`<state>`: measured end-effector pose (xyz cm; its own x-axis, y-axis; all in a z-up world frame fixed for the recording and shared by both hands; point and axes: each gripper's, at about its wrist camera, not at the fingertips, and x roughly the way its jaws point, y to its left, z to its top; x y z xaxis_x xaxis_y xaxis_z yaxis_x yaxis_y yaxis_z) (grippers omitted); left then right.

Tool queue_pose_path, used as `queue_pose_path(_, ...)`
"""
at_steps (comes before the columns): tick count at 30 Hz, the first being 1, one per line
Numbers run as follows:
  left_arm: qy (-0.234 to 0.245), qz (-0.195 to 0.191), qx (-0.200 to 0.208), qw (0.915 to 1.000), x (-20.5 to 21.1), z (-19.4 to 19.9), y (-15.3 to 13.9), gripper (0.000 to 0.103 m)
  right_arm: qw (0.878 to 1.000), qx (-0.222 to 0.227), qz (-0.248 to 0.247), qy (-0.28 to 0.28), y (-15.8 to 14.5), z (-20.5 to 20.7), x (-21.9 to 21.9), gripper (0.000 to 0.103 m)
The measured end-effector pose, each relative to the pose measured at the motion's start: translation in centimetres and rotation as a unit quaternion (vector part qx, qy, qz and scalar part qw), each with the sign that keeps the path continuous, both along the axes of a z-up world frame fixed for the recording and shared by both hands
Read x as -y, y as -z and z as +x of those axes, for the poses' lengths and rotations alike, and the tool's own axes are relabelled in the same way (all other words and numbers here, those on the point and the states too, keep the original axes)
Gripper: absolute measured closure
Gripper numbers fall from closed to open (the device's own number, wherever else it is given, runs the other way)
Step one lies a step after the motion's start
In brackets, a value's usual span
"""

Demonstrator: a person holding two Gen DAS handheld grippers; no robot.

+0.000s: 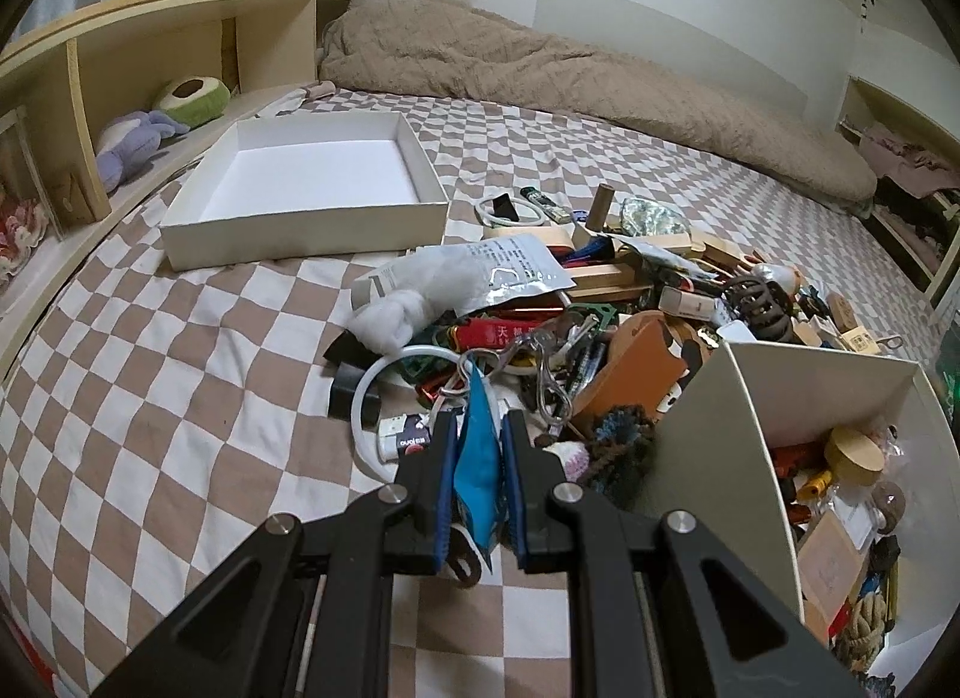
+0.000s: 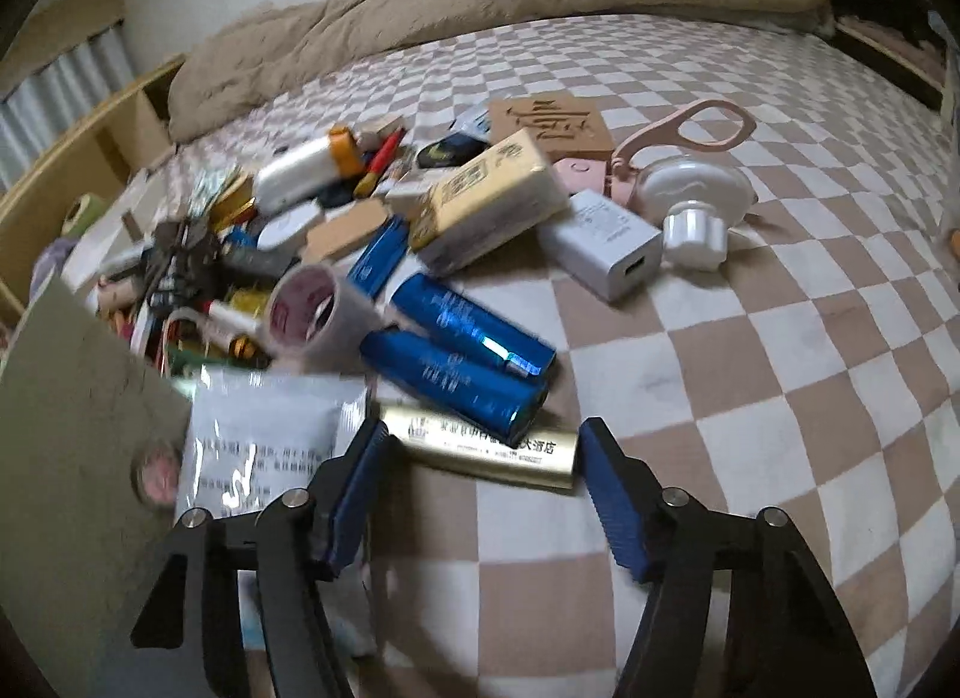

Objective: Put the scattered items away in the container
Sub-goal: 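Lift the blue bag with the left tool while the right tool grasps the gold lighter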

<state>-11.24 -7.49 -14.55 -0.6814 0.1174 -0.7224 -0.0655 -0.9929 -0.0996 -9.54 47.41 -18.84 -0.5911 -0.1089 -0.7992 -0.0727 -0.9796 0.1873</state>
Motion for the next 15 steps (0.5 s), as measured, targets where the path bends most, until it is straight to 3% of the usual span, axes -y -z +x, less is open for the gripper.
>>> queue_pose_path(5, 0.0, 0.002, 0.0, 1.0, 0.1, 0.1, 0.0, 0.088, 0.999, 0.014, 0.029, -0.035, -0.2, 1.4, 1.3, 0.043)
queue_pose_path(9, -0.002, 0.002, 0.001, 1.0, 0.1, 0.3, 0.0, 0.088, 0.997, 0.02, 0.044, -0.057, -0.4, 1.8, 1.1, 0.056)
queue_pose_path(15, -0.004, 0.011, 0.007, 0.9999, 0.4, 0.5, 0.2, 0.088, 0.996, 0.009, 0.061, -0.066, 0.3, 0.4, 0.8, 0.056)
